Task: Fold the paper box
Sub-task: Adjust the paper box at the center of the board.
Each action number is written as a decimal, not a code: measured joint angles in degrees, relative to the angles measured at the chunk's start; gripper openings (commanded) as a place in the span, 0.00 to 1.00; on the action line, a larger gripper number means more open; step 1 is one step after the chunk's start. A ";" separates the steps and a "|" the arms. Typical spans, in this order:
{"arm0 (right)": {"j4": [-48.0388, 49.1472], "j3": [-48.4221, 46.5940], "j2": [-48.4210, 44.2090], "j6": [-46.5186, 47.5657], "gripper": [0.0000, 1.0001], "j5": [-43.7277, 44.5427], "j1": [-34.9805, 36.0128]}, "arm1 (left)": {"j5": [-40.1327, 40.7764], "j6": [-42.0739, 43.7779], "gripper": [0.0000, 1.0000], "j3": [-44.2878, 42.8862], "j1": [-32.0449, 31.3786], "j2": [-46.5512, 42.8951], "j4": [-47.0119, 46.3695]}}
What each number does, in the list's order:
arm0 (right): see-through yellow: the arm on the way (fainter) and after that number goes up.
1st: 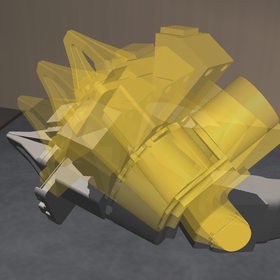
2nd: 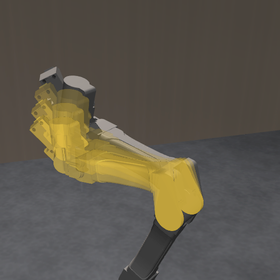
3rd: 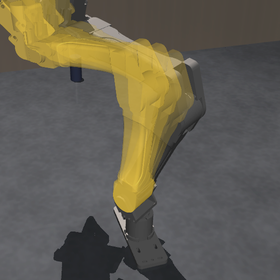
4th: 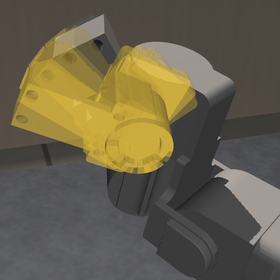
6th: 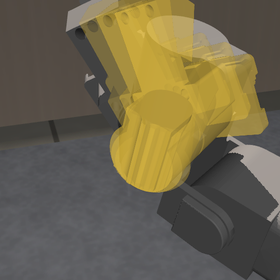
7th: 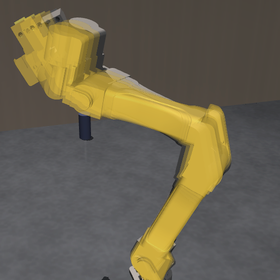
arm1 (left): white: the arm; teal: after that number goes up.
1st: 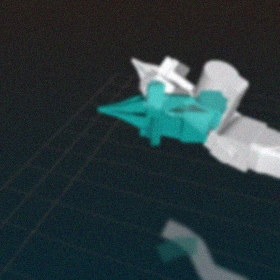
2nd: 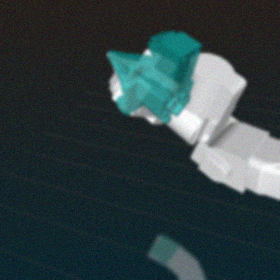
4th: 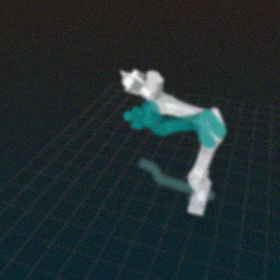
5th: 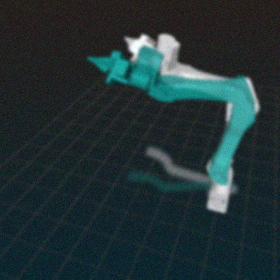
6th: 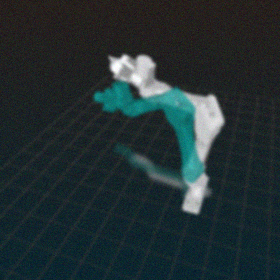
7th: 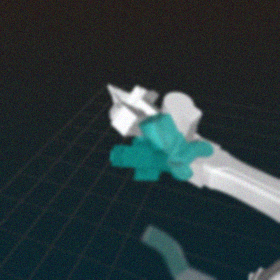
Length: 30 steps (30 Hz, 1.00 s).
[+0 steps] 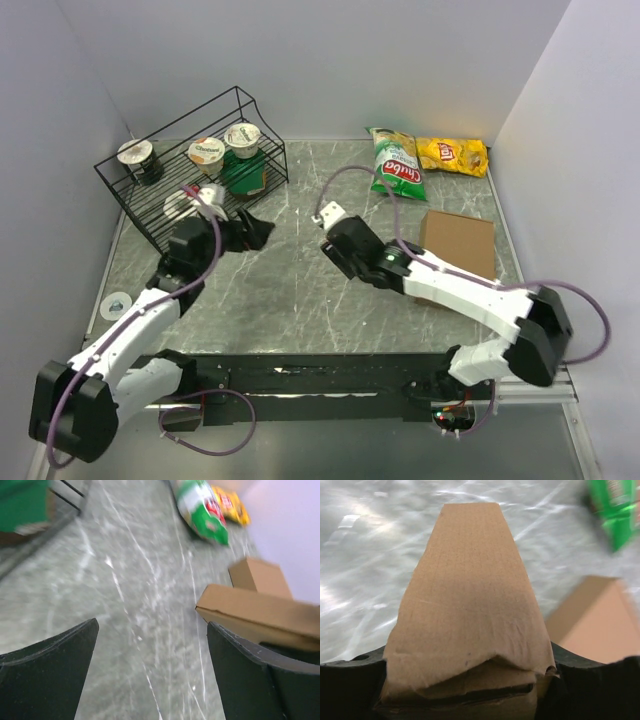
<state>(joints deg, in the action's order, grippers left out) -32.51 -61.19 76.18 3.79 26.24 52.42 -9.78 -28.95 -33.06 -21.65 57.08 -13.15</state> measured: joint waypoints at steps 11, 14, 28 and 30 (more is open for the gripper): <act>5.90 -6.25 22.58 16.28 0.98 16.37 2.25 | -10.78 -5.16 0.96 -0.94 12.35 -0.20 7.08; 5.16 -8.28 25.16 17.46 1.00 16.50 3.72 | -12.09 -5.14 0.96 -0.96 13.44 -0.20 8.83; -5.51 -14.12 14.47 8.98 1.00 -9.27 13.18 | -17.33 -4.04 0.96 -5.22 17.09 -0.20 14.16; -4.39 -13.57 11.47 7.26 1.00 -14.21 12.31 | -17.31 -3.17 0.96 -5.22 17.31 -0.20 14.99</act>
<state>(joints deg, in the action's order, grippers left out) -36.91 -74.76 87.66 11.05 12.03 64.73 -27.09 -32.12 -38.28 -4.34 56.88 1.85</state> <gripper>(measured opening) 0.994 0.960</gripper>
